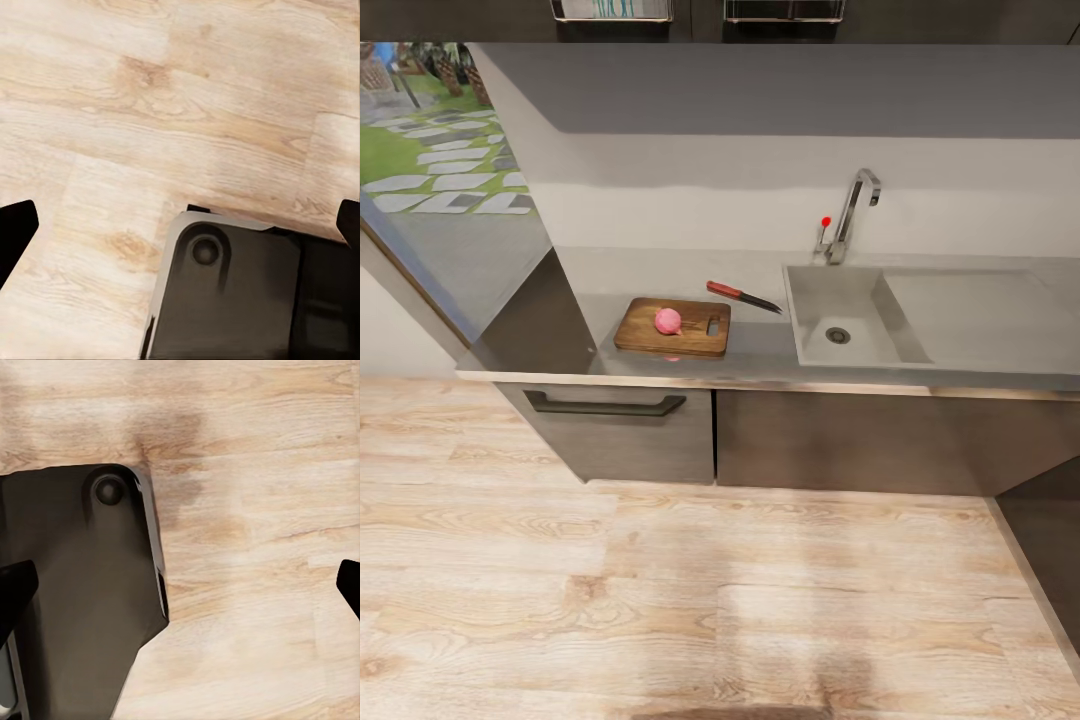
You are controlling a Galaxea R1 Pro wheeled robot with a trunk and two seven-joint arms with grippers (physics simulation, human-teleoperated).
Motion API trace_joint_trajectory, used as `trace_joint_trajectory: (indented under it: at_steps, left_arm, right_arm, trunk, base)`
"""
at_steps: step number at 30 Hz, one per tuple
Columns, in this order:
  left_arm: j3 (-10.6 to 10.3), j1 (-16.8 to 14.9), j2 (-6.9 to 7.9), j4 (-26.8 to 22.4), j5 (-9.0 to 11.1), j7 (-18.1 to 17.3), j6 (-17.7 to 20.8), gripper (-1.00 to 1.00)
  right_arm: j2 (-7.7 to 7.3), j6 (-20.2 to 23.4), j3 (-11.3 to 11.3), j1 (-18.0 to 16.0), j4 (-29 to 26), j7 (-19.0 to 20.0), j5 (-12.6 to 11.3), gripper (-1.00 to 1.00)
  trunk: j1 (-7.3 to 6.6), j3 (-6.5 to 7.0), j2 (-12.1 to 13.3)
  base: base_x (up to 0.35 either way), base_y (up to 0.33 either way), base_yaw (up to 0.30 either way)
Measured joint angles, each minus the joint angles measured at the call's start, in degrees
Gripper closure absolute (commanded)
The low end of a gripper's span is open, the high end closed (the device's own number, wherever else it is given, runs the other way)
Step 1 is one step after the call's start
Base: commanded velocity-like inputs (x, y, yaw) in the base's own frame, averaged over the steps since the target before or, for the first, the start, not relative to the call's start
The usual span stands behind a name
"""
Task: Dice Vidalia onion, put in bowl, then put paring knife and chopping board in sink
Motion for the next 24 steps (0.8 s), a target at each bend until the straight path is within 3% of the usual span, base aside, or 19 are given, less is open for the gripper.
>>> trace_joint_trajectory:
  at_steps: [15,17,24]
  left_arm:
    - [-0.84,-0.07,-0.04,7.27,-0.31,-0.13,-2.41,-1.0]
    - [-1.76,-0.08,-0.04,8.39,-0.43,-0.13,-2.61,-1.0]
    - [-2.13,-0.09,-0.06,9.5,-0.54,-0.12,-2.68,-1.0]
  right_arm:
    - [0.0,0.0,0.0,0.0,-0.13,-0.02,-0.17,-1.0]
    - [0.41,0.01,0.08,0.0,-0.62,0.06,-0.11,-1.0]
    - [1.41,-0.45,0.09,0.0,-1.19,0.11,0.0,-1.0]
  trunk:
    - [0.0,0.0,0.0]
    - [0.0,0.0,0.0]
    - [0.0,0.0,0.0]
  base:
    - [0.0,0.0,0.0]
    - [0.0,0.0,0.0]
    - [0.0,0.0,0.0]
